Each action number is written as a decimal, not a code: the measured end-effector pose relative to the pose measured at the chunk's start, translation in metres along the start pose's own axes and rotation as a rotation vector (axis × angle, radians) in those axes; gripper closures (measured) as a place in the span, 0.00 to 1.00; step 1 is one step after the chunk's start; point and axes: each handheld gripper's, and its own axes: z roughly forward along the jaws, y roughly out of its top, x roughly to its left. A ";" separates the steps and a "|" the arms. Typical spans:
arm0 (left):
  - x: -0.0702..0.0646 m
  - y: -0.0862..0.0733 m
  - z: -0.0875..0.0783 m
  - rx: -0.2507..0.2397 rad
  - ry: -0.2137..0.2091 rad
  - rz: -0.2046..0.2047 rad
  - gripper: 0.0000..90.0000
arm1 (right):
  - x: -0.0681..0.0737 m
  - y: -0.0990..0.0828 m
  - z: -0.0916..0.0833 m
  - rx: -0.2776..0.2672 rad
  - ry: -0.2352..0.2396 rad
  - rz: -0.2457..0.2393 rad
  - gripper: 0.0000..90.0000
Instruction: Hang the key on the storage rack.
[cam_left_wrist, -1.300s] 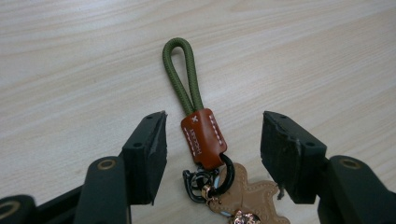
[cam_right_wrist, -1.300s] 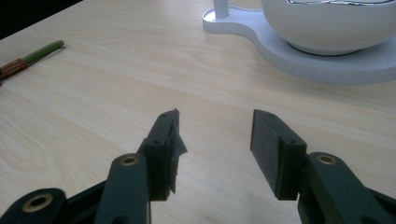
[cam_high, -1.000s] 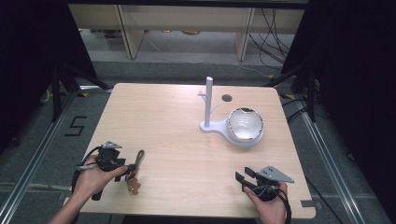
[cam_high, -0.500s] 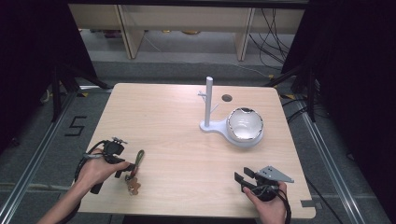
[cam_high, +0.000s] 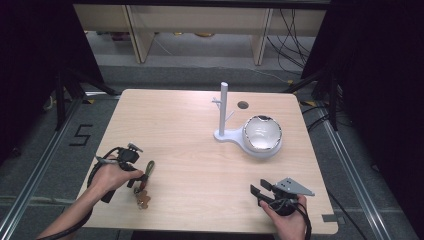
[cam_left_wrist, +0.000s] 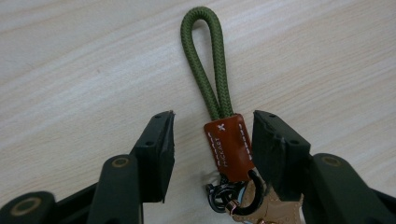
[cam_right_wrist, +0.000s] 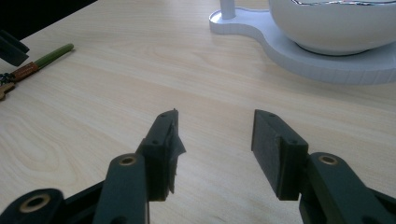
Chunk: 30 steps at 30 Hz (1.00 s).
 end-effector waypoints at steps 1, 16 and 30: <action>-0.001 0.001 0.001 0.008 -0.001 0.003 0.54 | 0.000 0.000 0.001 -0.005 0.005 0.001 0.58; -0.009 0.003 0.015 0.069 0.017 -0.002 0.61 | 0.003 0.000 0.002 -0.002 0.010 0.001 0.57; -0.018 -0.001 0.014 0.081 0.070 0.068 0.78 | 0.003 0.000 0.001 -0.009 0.001 -0.018 0.56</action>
